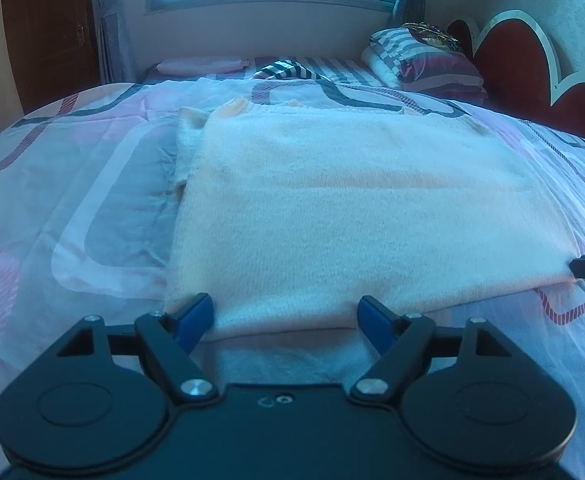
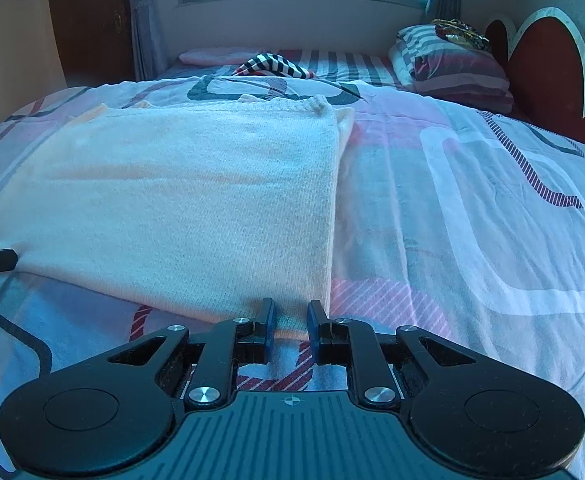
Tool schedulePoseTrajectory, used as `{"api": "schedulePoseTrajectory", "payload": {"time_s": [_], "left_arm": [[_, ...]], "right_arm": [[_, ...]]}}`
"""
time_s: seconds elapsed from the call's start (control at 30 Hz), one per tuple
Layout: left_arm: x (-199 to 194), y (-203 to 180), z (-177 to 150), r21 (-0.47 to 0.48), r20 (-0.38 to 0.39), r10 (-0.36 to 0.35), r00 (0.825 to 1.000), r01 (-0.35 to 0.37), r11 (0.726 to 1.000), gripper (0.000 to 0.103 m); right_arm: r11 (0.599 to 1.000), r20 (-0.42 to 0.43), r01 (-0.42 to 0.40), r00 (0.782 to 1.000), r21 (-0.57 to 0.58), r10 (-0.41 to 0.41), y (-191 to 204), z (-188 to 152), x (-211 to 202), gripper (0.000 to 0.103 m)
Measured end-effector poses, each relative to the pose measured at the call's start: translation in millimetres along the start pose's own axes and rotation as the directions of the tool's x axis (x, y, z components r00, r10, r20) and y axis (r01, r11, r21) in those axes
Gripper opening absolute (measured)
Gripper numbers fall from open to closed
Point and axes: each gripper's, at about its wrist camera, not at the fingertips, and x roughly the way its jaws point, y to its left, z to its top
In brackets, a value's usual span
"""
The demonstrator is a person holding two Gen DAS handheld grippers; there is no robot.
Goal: Fold small clothes
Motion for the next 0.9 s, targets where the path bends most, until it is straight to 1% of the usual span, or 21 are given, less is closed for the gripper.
{"api": "schedulePoseTrajectory", "payload": {"time_s": [0.07,0.1,0.13,0.17,0.2,0.23,0.3,0.33,0.43,0.5,0.6,0.63,0.67,0.7,0.77,0.83,0.9], "left_arm": [[-5.6,8.1,-1.4,-0.044,0.002,-0.001,1.000,0.001,0.999,0.078],[-11.2,14.1,-2.9,-0.081,0.002,0.017,1.000,-0.016,0.997,0.078],[-16.5,19.0,-4.4,-0.113,-0.004,0.050,0.999,-0.050,0.992,0.079],[-22.5,26.3,-7.4,-0.156,-0.005,0.074,0.997,-0.074,0.985,0.078],[-28.9,35.4,-12.1,-0.220,0.009,0.053,0.999,-0.050,0.974,0.078],[-33.8,43.5,-16.7,-0.293,0.024,0.012,1.000,-0.004,0.956,0.076],[-38.1,51.9,-26.5,-0.418,0.050,-0.071,0.996,0.086,0.904,0.073],[-38.4,52.0,-29.8,-0.456,0.059,-0.087,0.995,0.104,0.884,0.066],[-36.5,46.2,-33.8,-0.531,0.082,-0.106,0.991,0.133,0.837,0.061],[-32.3,44.5,-32.6,-0.568,0.089,-0.117,0.989,0.147,0.810,0.061],[-23.7,50.4,-33.5,-0.646,0.114,-0.140,0.983,0.181,0.742,0.059],[-19.9,53.2,-33.8,-0.670,0.134,-0.157,0.979,0.206,0.713,0.058],[-15.9,54.6,-33.5,-0.679,0.144,-0.176,0.974,0.227,0.698,0.051],[-11.9,54.2,-32.2,-0.681,0.137,-0.180,0.974,0.224,0.697,0.049],[-7.9,52.6,-31.7,-0.683,0.143,-0.167,0.975,0.220,0.697,0.048],[-3.9,52.2,-30.4,-0.692,0.155,-0.154,0.976,0.219,0.688,0.050],[1.2,52.2,-28.7,-0.706,0.170,-0.140,0.975,0.219,0.674,0.050]], "right_arm": [[1.000,-0.012,0.005,1.000,-0.004,-0.005,0.4,2.5,-0.3,0.016],[1.000,-0.016,0.011,1.000,0.009,-0.010,-0.3,4.9,-3.9,0.016],[1.000,0.004,0.006,1.000,0.020,-0.006,-1.0,5.6,-11.5,0.016],[1.000,0.052,-0.017,0.999,0.026,0.015,-0.9,3.8,-24.1,0.016],[0.999,0.077,-0.036,0.996,0.030,0.033,-1.0,2.4,-31.9,0.016],[0.997,0.092,-0.060,0.994,0.042,0.056,0.1,1.3,-38.5,0.016],[0.990,0.121,-0.123,0.986,0.071,0.114,2.8,0.0,-47.5,0.016],[0.986,0.132,-0.144,0.982,0.082,0.133,4.4,-0.1,-49.4,0.016],[0.980,0.146,-0.177,0.976,0.088,0.163,17.6,3.7,-51.9,0.016],[0.978,0.142,-0.193,0.973,0.079,0.180,27.3,6.8,-50.9,0.016],[0.975,0.142,-0.210,0.970,0.070,0.199,38.4,9.6,-47.9,0.016],[0.974,0.143,-0.215,0.969,0.071,0.204,40.4,10.4,-45.9,0.016],[0.972,0.143,-0.221,0.967,0.074,0.209,41.6,11.7,-43.7,0.016],[0.971,0.144,-0.225,0.967,0.079,0.212,42.7,13.2,-42.2,0.016],[0.967,0.146,-0.237,0.964,0.095,0.222,43.2,16.5,-37.4,0.016],[0.961,0.146,-0.252,0.961,0.112,0.235,43.7,21.3,-31.7,0.016],[0.957,0.150,-0.259,0.959,0.127,0.240,45.1,26.1,-25.4,0.016]]}}
